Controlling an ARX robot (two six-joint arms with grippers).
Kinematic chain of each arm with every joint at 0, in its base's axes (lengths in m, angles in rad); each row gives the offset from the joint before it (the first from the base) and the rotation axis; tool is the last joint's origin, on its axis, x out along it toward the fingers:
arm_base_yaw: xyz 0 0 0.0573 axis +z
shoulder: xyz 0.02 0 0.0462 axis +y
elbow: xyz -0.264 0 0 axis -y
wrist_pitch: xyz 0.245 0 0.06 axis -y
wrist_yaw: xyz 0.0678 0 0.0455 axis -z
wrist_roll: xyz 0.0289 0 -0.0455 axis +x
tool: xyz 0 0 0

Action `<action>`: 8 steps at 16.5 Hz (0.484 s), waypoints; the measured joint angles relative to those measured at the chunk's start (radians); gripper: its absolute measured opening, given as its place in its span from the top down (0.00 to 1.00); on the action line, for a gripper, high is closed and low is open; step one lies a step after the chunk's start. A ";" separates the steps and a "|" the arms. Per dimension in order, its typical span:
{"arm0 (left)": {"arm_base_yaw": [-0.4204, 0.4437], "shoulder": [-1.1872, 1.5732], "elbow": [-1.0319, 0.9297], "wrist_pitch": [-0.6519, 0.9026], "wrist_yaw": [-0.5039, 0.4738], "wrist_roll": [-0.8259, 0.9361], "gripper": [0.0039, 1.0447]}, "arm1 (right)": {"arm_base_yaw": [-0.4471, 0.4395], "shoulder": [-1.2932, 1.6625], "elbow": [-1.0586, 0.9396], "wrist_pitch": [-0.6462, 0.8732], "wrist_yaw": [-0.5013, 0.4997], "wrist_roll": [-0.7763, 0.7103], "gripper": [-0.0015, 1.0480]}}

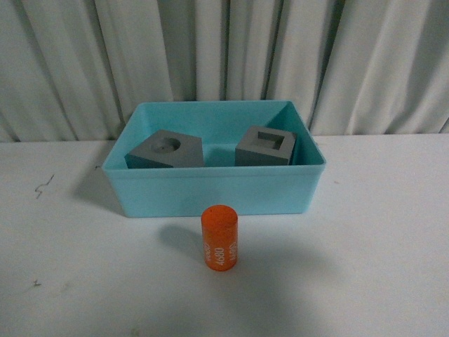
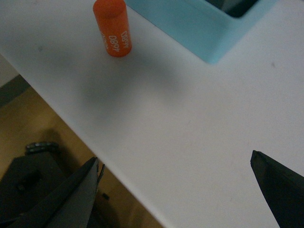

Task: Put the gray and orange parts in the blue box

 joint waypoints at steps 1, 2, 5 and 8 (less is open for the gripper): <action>0.000 0.000 0.000 0.000 0.000 0.000 0.06 | 0.056 0.088 0.042 0.071 0.016 -0.058 0.06; 0.000 0.000 0.000 0.000 0.000 0.000 0.06 | 0.107 0.175 0.077 0.134 0.047 -0.069 0.06; 0.000 0.000 0.000 0.000 0.000 0.000 0.06 | 0.190 0.288 0.121 0.174 0.060 -0.053 0.06; 0.000 0.000 0.000 0.000 0.000 0.000 0.06 | 0.264 0.385 0.186 0.237 0.092 -0.007 0.06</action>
